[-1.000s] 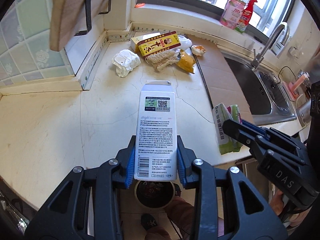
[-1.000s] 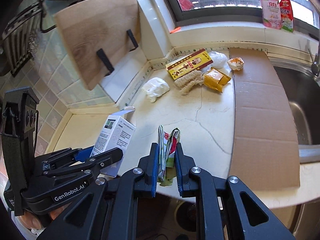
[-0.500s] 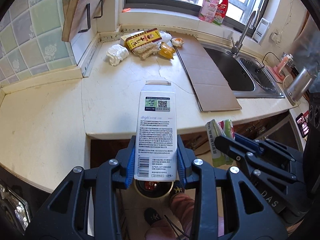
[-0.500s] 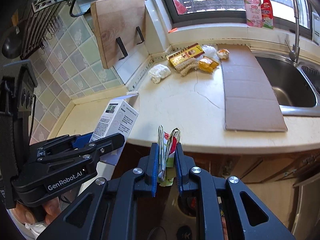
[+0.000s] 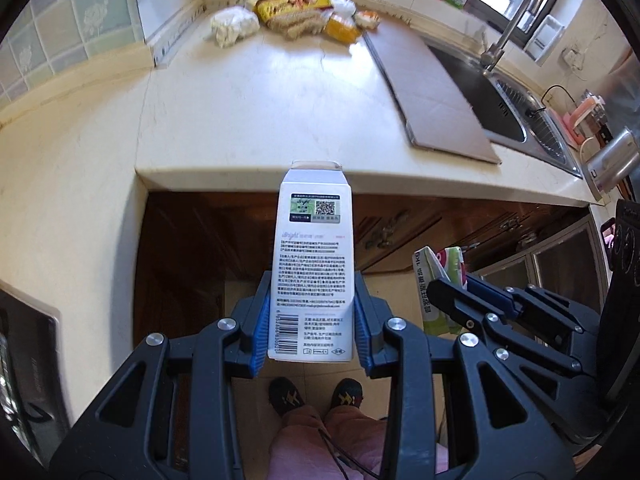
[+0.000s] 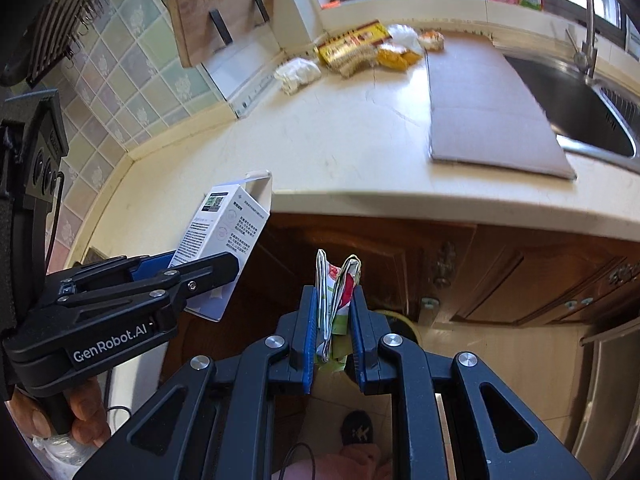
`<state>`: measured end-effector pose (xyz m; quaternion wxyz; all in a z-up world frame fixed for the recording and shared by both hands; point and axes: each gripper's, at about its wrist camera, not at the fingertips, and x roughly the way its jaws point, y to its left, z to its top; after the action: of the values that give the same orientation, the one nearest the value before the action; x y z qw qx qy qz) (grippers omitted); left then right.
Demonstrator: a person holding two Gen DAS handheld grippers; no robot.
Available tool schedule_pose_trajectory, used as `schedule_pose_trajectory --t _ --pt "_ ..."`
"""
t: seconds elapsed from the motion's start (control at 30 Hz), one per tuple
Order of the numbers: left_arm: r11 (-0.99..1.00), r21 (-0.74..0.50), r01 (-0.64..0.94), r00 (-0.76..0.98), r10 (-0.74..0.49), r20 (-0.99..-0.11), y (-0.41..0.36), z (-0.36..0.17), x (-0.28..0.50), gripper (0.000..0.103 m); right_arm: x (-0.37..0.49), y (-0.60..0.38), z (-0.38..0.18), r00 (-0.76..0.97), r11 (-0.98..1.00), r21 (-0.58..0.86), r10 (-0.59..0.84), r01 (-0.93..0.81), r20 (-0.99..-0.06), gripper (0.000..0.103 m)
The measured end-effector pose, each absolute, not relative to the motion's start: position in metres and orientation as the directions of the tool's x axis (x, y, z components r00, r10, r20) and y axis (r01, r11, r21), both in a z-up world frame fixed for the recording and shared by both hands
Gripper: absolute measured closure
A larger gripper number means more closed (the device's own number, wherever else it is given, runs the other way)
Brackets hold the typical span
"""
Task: Collect trash
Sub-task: 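Carry the white carton with the left tool while the right tool carries the wrapper to the bin, then open both tools over the black bin, dropping carton and wrapper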
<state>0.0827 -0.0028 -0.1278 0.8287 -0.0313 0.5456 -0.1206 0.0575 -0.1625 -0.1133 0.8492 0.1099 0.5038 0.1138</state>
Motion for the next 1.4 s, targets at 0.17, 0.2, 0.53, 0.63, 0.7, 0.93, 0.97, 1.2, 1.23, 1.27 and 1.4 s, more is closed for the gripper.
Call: schedule_pose_trajectory --t 0.17,0.2,0.53,0.63,0.7,0.93,0.97,1.2,1.23,1.27,1.4 --pt "0.972 -0.208 0.110 0.305 -0.232 -0.924 -0.015 -0.198 0.081 0.072 0.058 -0.182 -0.183 0.381 0.941 0.333 0.328 -0.054 -0.865 0.088" --pt "0.970 -0.225 0.098 0.289 -0.244 -0.926 -0.016 -0.215 0.080 0.072 0.059 -0.187 -0.203 0.355 0.939 0.343 0.334 -0.040 -0.873 0.088" --pt "0.969 -0.244 -0.030 0.210 -0.233 -0.950 -0.016 -0.377 0.086 0.071 0.078 -0.211 -0.369 0.228 0.924 0.381 0.365 0.028 -0.902 0.088" --pt "0.968 -0.244 -0.053 0.191 -0.230 -0.954 -0.014 -0.422 0.089 0.071 0.085 -0.212 -0.407 0.214 0.926 0.377 0.363 0.029 -0.907 0.087" --pt "0.967 -0.246 -0.063 0.181 -0.231 -0.956 -0.014 -0.445 0.091 0.071 0.091 -0.209 -0.429 0.210 0.926 0.377 0.364 0.025 -0.907 0.087" --pt "0.977 -0.204 -0.068 0.116 -0.195 -0.974 -0.017 -0.504 0.095 0.068 0.110 -0.187 -0.487 0.163 0.931 0.365 0.360 0.001 -0.918 0.083" --pt "0.978 -0.195 -0.073 0.108 -0.186 -0.977 -0.014 -0.510 0.095 0.058 0.112 -0.184 -0.494 0.153 0.932 0.362 0.358 -0.002 -0.921 0.082" --pt "0.978 -0.176 -0.112 0.084 -0.168 -0.982 -0.003 -0.522 0.095 0.025 0.119 -0.172 -0.510 0.121 0.936 0.351 0.350 -0.008 -0.929 0.064" --pt "0.977 -0.177 -0.119 0.078 -0.169 -0.983 -0.003 -0.523 0.095 0.025 0.117 -0.172 -0.510 0.120 0.936 0.352 0.350 -0.010 -0.929 0.063" --pt "0.977 -0.173 -0.123 0.076 -0.165 -0.983 -0.001 -0.522 0.095 0.025 0.118 -0.172 -0.509 0.119 0.936 0.352 0.351 -0.014 -0.929 0.063" --pt "0.977 -0.179 -0.113 0.100 -0.168 -0.981 0.001 -0.511 0.093 0.025 0.116 -0.176 -0.504 0.131 0.935 0.354 0.353 -0.022 -0.926 0.061"
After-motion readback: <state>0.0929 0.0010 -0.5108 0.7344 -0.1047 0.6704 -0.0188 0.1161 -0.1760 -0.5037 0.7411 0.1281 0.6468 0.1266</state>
